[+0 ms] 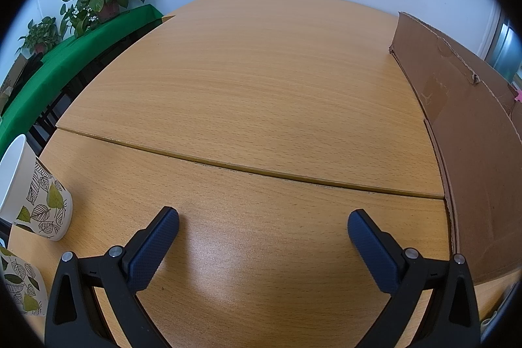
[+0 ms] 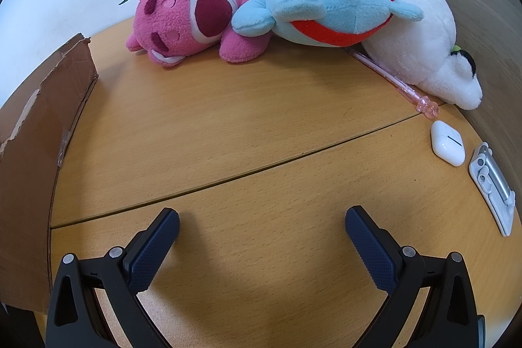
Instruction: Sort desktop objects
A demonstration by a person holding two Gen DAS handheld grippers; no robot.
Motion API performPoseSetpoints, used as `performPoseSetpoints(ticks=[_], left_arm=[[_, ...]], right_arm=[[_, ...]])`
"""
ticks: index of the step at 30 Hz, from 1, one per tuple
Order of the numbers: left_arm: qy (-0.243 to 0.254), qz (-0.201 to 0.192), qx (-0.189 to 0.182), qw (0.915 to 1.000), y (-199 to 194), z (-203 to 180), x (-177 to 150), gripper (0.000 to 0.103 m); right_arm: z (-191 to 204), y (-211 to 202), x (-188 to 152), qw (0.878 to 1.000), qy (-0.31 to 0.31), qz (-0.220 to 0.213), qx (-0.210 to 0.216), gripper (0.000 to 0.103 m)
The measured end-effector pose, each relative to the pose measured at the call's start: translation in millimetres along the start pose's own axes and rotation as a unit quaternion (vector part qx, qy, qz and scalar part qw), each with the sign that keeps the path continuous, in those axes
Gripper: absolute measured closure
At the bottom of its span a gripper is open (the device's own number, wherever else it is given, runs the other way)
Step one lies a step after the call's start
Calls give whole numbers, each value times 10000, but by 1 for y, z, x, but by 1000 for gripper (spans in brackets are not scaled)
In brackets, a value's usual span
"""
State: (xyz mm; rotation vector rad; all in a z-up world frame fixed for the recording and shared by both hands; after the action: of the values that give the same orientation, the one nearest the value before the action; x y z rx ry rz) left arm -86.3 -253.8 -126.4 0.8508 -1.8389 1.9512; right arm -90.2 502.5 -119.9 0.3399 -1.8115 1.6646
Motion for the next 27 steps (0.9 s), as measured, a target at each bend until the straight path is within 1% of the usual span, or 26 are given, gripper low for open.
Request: performPoseSetpoints(ticks=[2,3,4,5,6,7,8,10,11,12,13,14,16,17,19,21,23,26,27], left_arm=[[25,6,-6,10000,0,-2,0,0],[60,29,-27,10000,-3,-3,-3,0],[70,31,-38,10000,-7,-4,-7,2],[89,-39,25,9999,-13,-4,-9,3],[170,-218,99,9996,-25,-7,-10,4],[279,-412,90,9987,-39,-12,-10,4],[412,-667,44,9969,-60,-19,-9,4],[633,-1125,-71,9916,-101,-34,-5,3],[743,-1353,-178,9879,-127,-44,-3,3],[830,-1564,-293,9838,-151,-54,-3,2],[898,-1738,-422,9798,-171,-63,-3,2],[973,-1895,-591,9752,-194,-74,-4,2],[1077,-2072,-860,9685,-227,-92,-8,2],[1141,-2113,-973,9658,-241,-101,-11,2],[1255,-2109,-1144,9626,-264,-114,-18,2],[1317,-2021,-1413,9601,-283,-123,-27,2],[1301,-1831,-1776,9581,-293,-131,-40,2],[1268,-1403,-2333,9538,-300,-141,-63,2],[1287,-1250,-2466,9524,-300,-145,-73,2]], right_arm=[[-1,-4,-2,10000,-44,25,31,0],[0,-5,-3,9999,-90,112,70,0],[1,-6,-5,9998,-111,158,85,0],[1,-11,-10,9997,-138,170,77,0],[3,-17,-13,9997,-209,103,70,0],[10,-23,-16,9993,-380,-40,61,0],[15,-38,-20,9973,-694,-260,22,0],[34,-73,-28,9865,-1449,-756,-98,0],[42,-94,-33,9794,-1754,-1002,-71,0],[53,-118,-38,9711,-2021,-1268,28,0],[62,-139,-41,9654,-2162,-1453,152,0],[73,-165,-46,9587,-2286,-1656,358,0],[85,-200,-51,9502,-2370,-1958,520,0],[90,-222,-53,9442,-2378,-2220,510,0],[95,-248,-49,9372,-2346,-2533,485,0],[98,-273,-45,9312,-2322,-2753,560,0],[94,-292,-40,9282,-2274,-2871,657,0],[83,-320,-32,9265,-2144,-2968,864,0],[78,-329,-29,9262,-2103,-2998,898,0]])
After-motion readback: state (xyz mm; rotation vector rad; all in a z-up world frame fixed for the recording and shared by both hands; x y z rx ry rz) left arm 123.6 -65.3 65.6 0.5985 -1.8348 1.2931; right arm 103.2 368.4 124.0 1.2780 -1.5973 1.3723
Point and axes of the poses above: each gripper's, at about its wrist camera, not at the fingertips, and y roughly the way its jaws point, z to its left, x to its top, the point moved 9 cm from there along y, roughly the way its jaws point, and after that the axes turned 2 degrees about -z, right-handed, at the moved point
